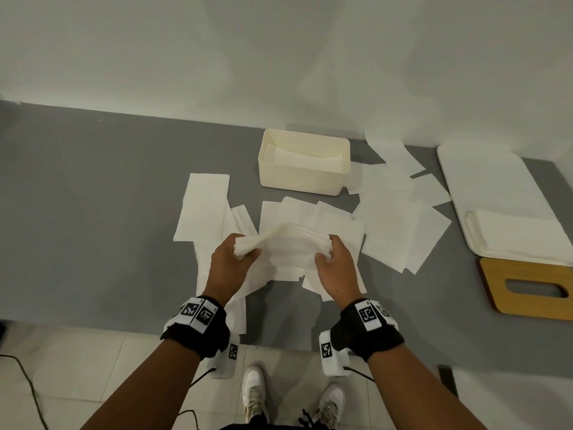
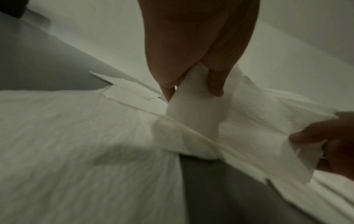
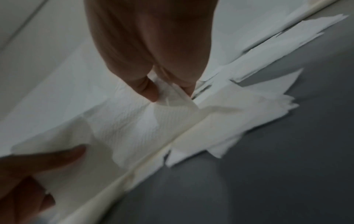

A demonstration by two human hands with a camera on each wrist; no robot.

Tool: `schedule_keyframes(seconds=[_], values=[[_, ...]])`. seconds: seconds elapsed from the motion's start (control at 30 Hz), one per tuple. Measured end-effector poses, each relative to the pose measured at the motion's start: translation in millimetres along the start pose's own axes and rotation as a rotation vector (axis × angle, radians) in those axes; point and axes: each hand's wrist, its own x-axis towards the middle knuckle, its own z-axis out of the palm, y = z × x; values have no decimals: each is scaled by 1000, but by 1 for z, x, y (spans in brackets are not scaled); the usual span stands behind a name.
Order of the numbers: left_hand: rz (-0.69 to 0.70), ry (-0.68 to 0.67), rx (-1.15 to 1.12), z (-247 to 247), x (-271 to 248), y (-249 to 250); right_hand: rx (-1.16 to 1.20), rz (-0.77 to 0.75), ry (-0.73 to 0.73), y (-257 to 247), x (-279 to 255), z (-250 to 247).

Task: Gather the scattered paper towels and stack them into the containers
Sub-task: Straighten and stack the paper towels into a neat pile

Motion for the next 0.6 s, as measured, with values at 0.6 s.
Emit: schedule_keyframes(seconds=[0.6], values=[[20,-283,-331,10,-2,74,232,-9,-157,-59,-4,-44]])
